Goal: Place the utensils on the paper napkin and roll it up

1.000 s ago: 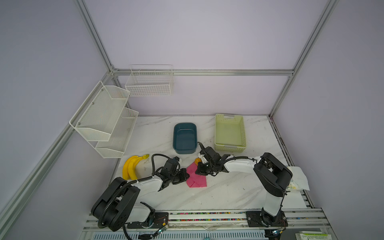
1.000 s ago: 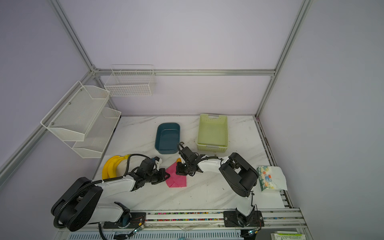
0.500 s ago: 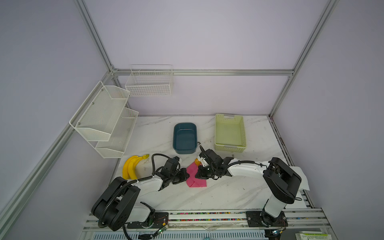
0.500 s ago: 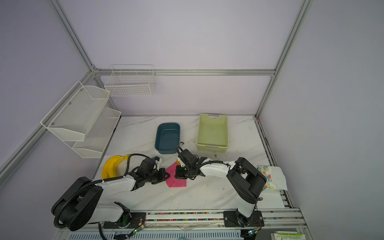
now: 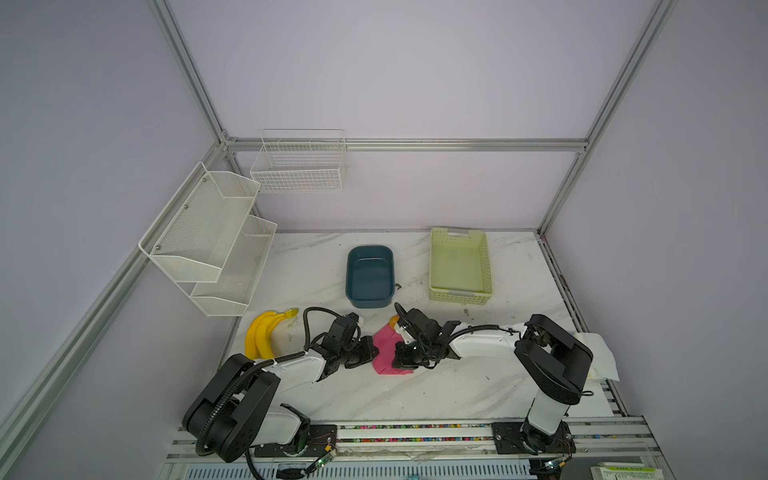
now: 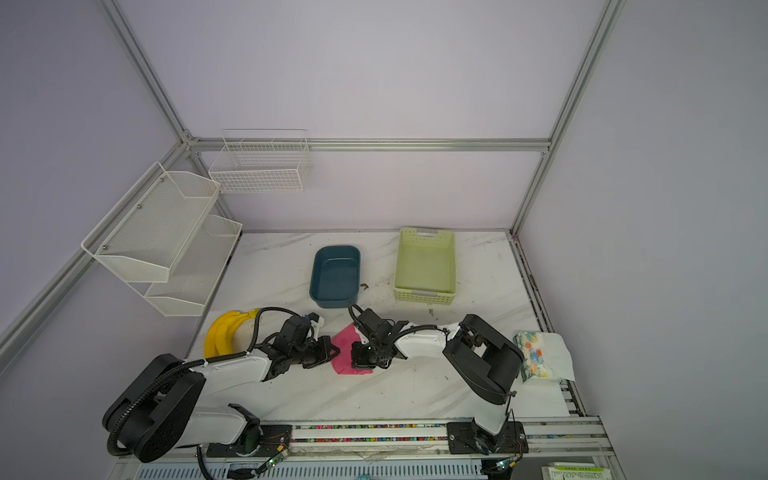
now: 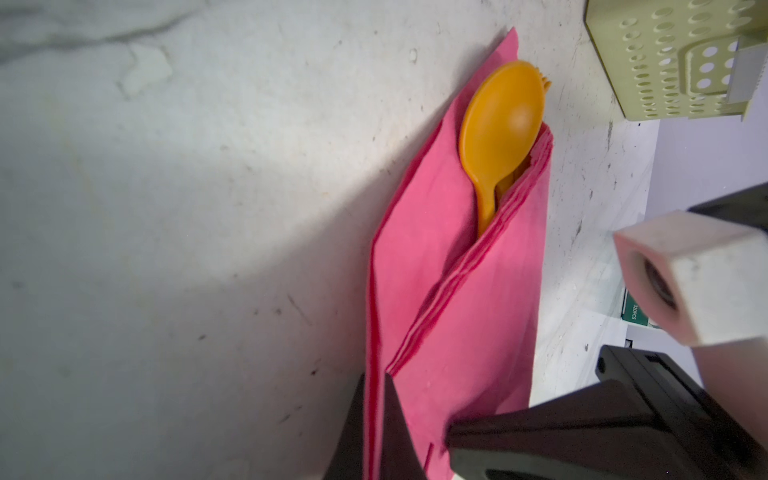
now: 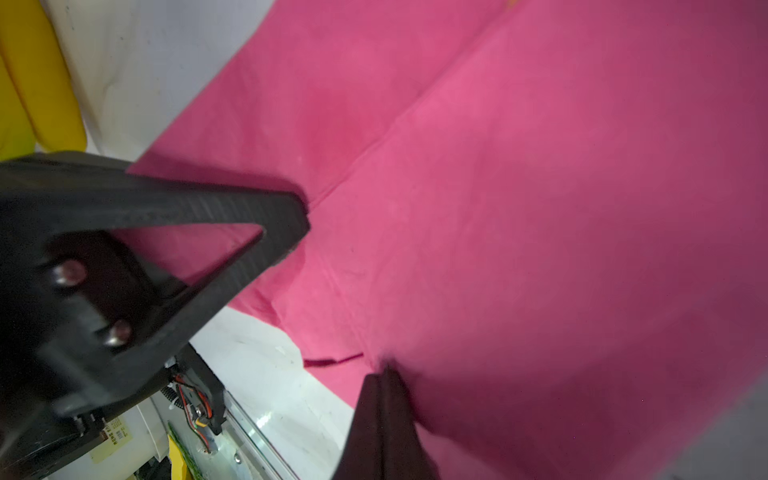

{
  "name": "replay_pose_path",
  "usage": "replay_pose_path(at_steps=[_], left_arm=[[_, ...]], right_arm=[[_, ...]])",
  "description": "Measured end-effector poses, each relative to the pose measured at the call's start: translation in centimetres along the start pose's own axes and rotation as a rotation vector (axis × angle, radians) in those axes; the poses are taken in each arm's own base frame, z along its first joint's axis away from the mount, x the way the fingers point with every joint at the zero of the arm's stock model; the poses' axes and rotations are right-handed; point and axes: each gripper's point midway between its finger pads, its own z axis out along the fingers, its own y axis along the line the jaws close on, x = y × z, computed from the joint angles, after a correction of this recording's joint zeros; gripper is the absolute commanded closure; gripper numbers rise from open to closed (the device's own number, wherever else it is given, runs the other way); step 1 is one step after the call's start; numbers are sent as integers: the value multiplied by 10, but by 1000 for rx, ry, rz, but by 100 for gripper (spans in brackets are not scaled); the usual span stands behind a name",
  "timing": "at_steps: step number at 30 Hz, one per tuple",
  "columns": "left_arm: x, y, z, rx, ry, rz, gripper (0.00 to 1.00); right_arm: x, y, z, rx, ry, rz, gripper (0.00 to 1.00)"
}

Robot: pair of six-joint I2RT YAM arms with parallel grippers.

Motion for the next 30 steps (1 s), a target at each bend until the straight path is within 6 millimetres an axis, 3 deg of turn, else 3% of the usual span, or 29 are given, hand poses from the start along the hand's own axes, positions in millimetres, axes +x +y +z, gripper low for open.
replay_pose_path(at_steps=[6, 10, 15, 19, 23, 30], left_arm=[[4, 0, -7, -10, 14, 5, 79], [5, -4, -14, -3, 13, 12, 74], [0, -12, -27, 5, -14, 22, 74], [-5, -14, -36, -11, -40, 33, 81], [-7, -13, -37, -35, -35, 43, 90], [-6, -15, -35, -43, -14, 46, 95]], right_arm=[[-1, 0, 1, -6, -5, -3, 98], [-1, 0, 1, -9, -7, -4, 98], [0, 0, 1, -11, -8, -5, 98], [0, 0, 1, -13, -9, -5, 98], [0, 0, 1, -15, -10, -6, 98], [-1, 0, 1, -15, -11, -4, 98]])
